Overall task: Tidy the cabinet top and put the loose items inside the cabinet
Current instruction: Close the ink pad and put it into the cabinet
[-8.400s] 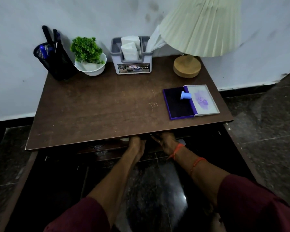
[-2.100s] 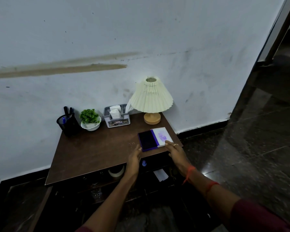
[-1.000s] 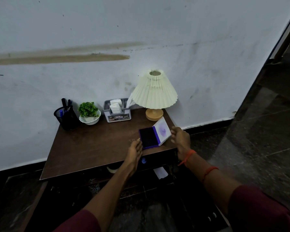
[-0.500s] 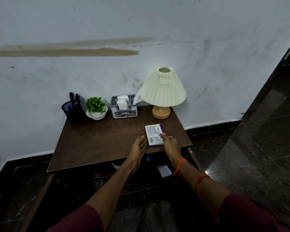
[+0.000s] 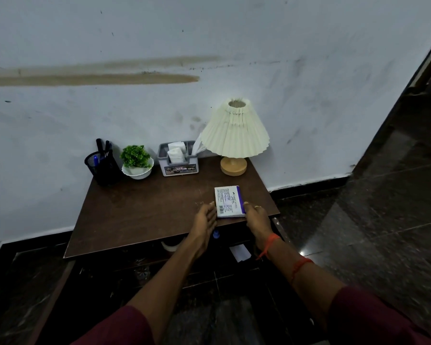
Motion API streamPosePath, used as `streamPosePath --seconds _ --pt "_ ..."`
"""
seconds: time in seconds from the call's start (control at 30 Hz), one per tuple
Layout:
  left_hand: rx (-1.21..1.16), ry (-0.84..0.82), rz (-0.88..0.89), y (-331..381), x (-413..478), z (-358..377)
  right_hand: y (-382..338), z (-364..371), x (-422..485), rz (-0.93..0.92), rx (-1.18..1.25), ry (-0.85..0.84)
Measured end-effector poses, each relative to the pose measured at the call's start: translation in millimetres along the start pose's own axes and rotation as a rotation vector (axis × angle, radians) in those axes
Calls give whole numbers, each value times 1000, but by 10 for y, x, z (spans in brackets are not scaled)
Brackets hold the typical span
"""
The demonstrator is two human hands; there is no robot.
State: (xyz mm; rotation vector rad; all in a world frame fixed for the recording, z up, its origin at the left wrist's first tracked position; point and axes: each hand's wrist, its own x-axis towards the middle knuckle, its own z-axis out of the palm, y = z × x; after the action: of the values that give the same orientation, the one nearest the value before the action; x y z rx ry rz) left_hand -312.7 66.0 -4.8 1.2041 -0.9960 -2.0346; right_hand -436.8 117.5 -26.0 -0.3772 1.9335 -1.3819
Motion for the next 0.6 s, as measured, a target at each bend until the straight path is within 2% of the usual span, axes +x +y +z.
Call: streamPosePath --seconds 0.23,0.6 --pt "-132 26 -63 -206 -314 -70 349 -57 -122 126 224 6" --pt "-238 88 -68 -713 -827 -146 733 -221 -832 144 555 23"
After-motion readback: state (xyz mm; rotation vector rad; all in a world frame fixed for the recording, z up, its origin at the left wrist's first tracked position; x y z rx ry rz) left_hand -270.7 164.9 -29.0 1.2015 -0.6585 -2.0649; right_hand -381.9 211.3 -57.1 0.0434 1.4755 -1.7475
